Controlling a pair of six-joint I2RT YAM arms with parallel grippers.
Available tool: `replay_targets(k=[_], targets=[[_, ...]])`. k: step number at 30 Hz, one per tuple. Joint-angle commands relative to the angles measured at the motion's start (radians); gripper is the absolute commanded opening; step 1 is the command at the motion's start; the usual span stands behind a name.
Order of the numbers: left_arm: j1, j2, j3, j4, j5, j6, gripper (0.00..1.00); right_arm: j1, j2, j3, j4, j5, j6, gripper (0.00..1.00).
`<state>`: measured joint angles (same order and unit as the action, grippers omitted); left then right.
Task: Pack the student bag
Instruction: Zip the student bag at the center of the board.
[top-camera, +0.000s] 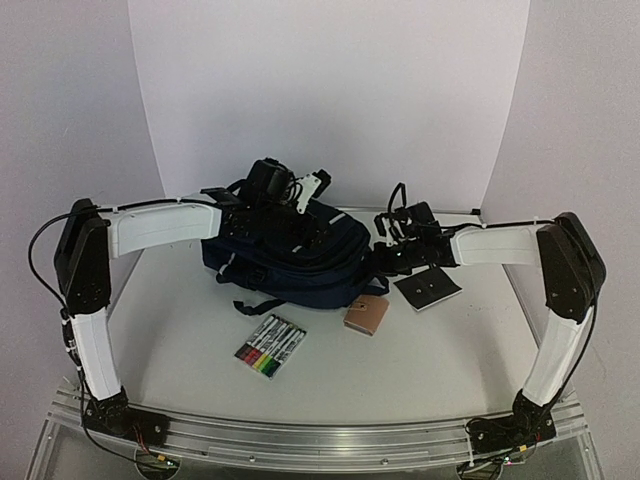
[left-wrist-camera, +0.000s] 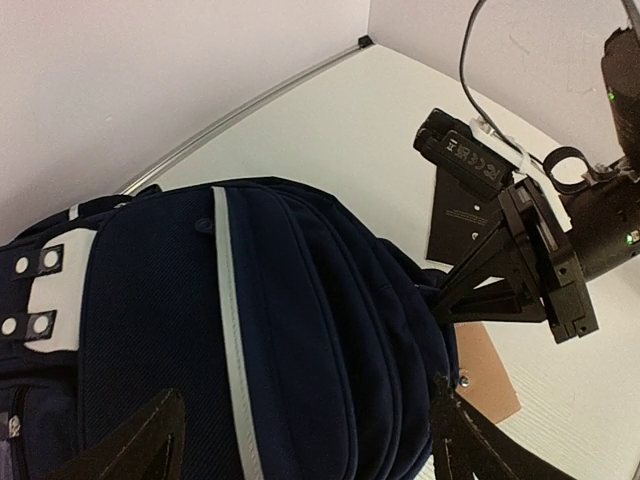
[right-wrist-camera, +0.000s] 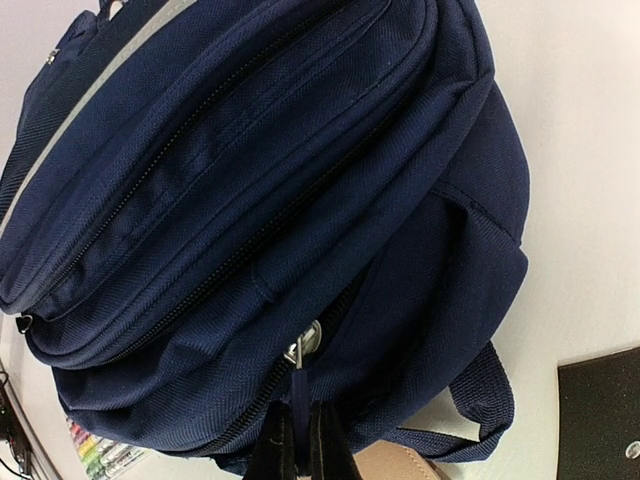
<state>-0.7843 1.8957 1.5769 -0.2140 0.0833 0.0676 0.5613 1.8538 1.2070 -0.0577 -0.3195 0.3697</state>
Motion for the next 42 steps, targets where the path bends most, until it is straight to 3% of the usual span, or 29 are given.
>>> replay_targets(k=[1, 9, 11, 12, 17, 18, 23, 28, 33, 42], targets=[[-0.034, 0.108, 0.159, -0.068, -0.096, 0.075, 0.85, 0.008, -0.060, -0.014, 0.088, -0.053, 0.010, 0.00], [-0.049, 0.259, 0.272, -0.108, -0.202, 0.139, 0.89, 0.008, -0.078, -0.045, 0.108, -0.052, 0.020, 0.00], [-0.053, 0.291, 0.298, -0.124, -0.255, 0.144, 0.84, 0.008, -0.081, -0.047, 0.108, -0.050, 0.020, 0.00], [-0.054, 0.307, 0.318, -0.137, -0.292, 0.146, 0.75, 0.008, -0.085, -0.049, 0.108, -0.049, 0.020, 0.00], [-0.075, 0.281, 0.272, -0.101, -0.390, 0.168, 0.07, 0.008, -0.107, -0.050, 0.093, 0.017, 0.044, 0.00], [-0.078, 0.243, 0.217, -0.055, -0.387, 0.174, 0.02, 0.008, -0.114, -0.047, 0.075, 0.045, 0.047, 0.00], [-0.079, 0.030, -0.062, 0.124, -0.278, 0.236, 0.00, -0.007, -0.142, -0.018, -0.036, 0.174, 0.039, 0.00], [-0.078, -0.171, -0.256, 0.165, -0.167, 0.297, 0.00, -0.042, -0.145, 0.033, -0.130, 0.235, 0.002, 0.00], [-0.078, -0.314, -0.320, 0.108, -0.110, 0.320, 0.00, -0.074, -0.138, 0.082, -0.170, 0.260, -0.036, 0.00], [-0.058, -0.460, -0.364, 0.056, 0.019, 0.333, 0.00, -0.078, -0.010, 0.249, -0.164, 0.157, -0.155, 0.00]])
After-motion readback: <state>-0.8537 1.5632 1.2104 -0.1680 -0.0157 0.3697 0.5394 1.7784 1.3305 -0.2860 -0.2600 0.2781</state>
